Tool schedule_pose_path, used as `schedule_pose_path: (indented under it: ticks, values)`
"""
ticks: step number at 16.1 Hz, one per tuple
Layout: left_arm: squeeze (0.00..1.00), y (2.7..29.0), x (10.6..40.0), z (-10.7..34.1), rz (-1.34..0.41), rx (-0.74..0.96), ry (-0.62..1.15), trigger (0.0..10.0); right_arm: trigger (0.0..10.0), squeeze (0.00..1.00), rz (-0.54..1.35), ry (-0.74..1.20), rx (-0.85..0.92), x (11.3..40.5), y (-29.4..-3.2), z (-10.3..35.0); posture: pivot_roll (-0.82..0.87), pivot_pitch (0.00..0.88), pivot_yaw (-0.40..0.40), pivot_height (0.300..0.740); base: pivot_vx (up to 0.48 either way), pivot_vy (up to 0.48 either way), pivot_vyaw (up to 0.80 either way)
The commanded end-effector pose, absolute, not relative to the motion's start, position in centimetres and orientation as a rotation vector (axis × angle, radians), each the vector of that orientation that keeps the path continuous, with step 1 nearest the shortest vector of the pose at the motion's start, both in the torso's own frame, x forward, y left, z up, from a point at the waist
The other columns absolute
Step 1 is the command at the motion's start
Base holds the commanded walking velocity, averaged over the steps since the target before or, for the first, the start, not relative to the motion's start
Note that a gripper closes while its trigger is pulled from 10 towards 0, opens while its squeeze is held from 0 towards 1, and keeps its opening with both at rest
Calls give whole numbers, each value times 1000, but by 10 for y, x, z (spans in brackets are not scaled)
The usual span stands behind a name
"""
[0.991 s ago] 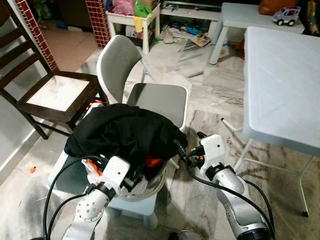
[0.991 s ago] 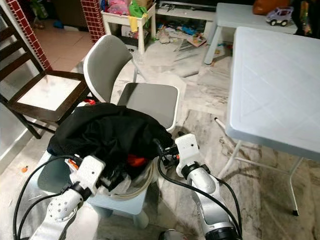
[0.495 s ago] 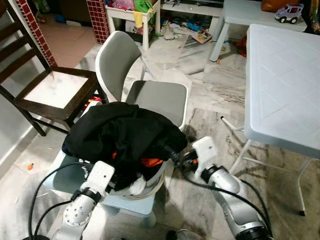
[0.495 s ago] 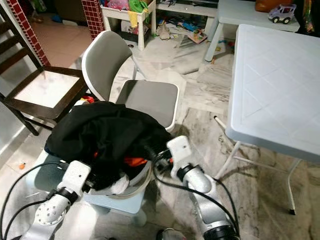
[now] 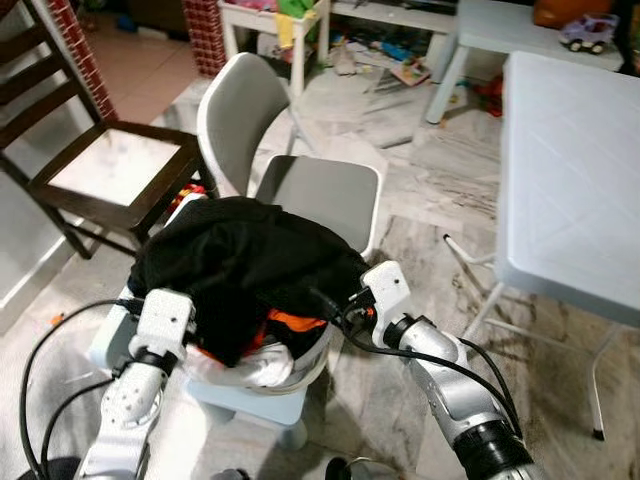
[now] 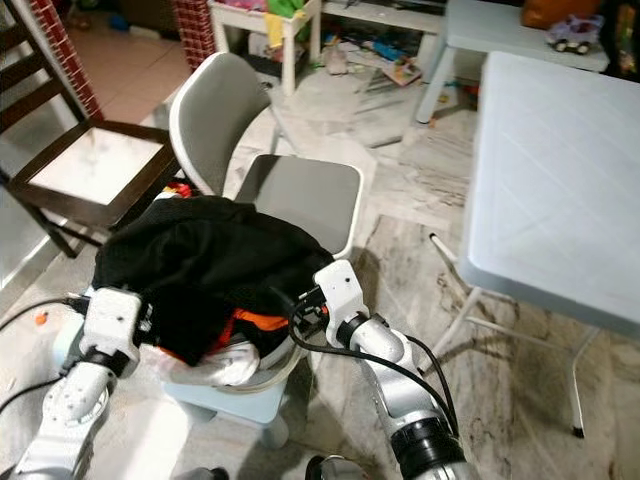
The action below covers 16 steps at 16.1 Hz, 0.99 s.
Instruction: Hang hanger
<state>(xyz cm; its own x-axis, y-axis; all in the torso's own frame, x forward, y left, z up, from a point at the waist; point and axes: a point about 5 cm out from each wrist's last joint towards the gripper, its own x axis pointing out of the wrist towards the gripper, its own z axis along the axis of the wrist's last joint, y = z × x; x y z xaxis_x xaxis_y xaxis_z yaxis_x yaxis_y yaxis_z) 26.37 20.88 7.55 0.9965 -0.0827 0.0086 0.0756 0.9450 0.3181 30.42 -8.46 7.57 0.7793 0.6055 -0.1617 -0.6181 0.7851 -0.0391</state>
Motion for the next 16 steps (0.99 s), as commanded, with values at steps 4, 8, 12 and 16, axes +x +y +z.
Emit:
schedule_pose_path:
  ticks: [4, 8, 12, 16]
  values:
    - [0, 211, 277, 92, -49, 323, -80, 0, 10000, 0, 617, 125, -83, 320, -87, 80, 130, 119, -86, 740, 0, 0, 0]
    - [0, 204, 298, 122, -49, 327, -205, 0, 10000, 0, 648, 105, -93, 326, -78, 85, 144, 86, -91, 740, 0, 0, 0]
    - [0, 205, 333, 215, -47, 350, -498, 0, 10000, 0, 525, 77, -106, 335, -83, 86, 155, 66, -85, 740, 0, 0, 0]
    - [0, 184, 340, 291, -131, 296, -722, 0, 10000, 0, 463, 73, -119, 339, -81, 85, 171, 55, -71, 740, 0, 0, 0]
